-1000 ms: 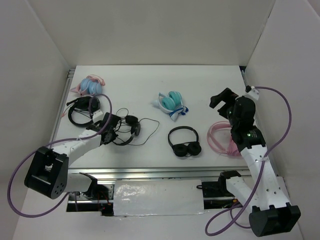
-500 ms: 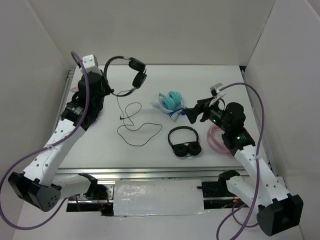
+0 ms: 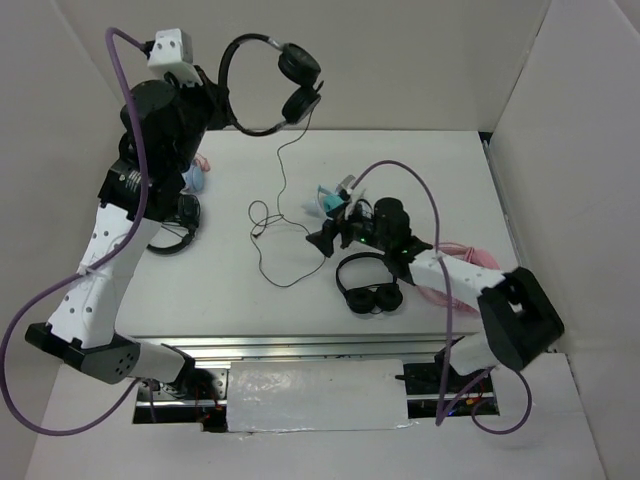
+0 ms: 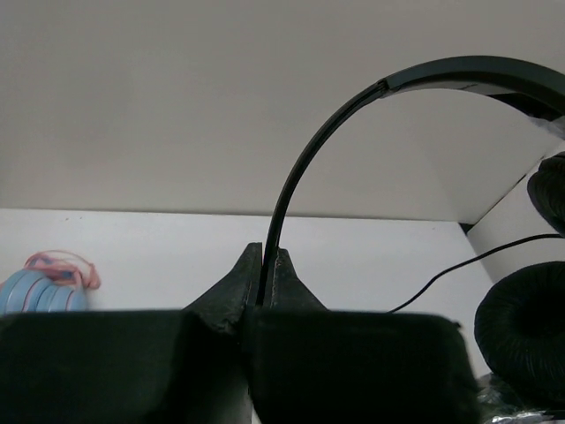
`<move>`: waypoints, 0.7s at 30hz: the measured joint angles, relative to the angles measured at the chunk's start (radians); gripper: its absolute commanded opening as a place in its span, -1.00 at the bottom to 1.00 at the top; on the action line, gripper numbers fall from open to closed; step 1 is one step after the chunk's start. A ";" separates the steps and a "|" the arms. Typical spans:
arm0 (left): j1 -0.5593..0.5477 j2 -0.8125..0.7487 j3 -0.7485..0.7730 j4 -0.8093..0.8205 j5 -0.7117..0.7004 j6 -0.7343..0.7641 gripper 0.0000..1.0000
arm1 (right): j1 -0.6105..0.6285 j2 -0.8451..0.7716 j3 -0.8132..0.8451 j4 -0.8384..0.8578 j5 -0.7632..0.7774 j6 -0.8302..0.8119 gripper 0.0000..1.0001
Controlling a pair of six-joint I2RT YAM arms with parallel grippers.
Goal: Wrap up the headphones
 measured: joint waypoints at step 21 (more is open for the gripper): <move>-0.057 0.124 0.301 -0.089 -0.034 -0.042 -1.00 | 0.129 0.694 0.554 0.345 0.317 0.391 -1.00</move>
